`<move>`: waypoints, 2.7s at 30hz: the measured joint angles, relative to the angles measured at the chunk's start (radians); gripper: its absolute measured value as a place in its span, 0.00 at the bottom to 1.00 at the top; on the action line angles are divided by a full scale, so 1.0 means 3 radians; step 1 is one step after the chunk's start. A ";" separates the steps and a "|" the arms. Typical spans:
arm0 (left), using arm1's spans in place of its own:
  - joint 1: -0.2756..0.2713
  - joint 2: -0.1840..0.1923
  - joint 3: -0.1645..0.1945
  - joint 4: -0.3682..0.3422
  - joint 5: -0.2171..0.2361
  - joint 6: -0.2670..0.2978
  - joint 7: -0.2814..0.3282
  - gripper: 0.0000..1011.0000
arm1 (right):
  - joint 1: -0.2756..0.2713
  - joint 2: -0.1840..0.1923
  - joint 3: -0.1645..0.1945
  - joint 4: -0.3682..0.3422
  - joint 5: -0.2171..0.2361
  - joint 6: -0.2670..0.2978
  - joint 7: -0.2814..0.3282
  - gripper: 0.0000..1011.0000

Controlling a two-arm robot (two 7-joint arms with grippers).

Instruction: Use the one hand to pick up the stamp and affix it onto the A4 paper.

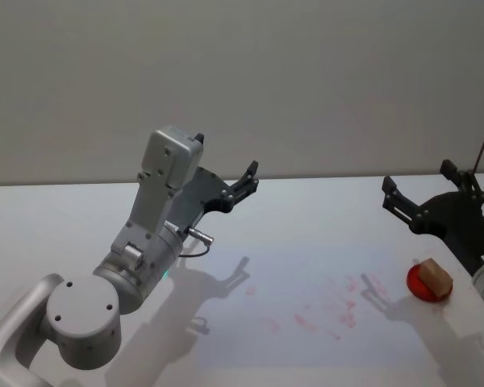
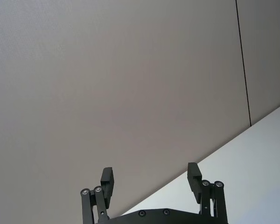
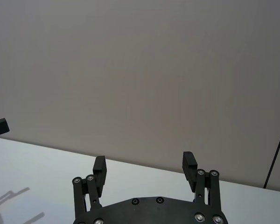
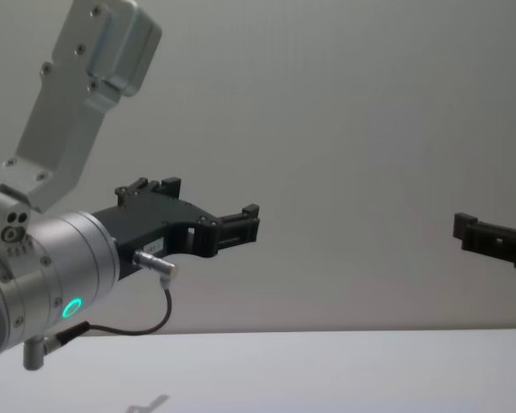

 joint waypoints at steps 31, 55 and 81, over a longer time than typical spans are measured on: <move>0.0000 0.0000 0.0000 0.0000 0.0000 0.0000 0.0000 0.99 | 0.0081 -0.0023 0.0025 -0.0002 0.0047 0.0007 0.0060 0.99; 0.0000 0.0000 0.0000 0.0000 0.0000 0.0000 0.0000 0.99 | 0.0094 0.0275 0.0257 0.0250 0.0255 0.0046 0.0562 0.99; 0.0000 0.0000 0.0000 0.0000 0.0000 0.0000 0.0000 0.99 | -0.0169 0.0538 0.0376 0.0494 0.0183 0.0194 0.0779 0.99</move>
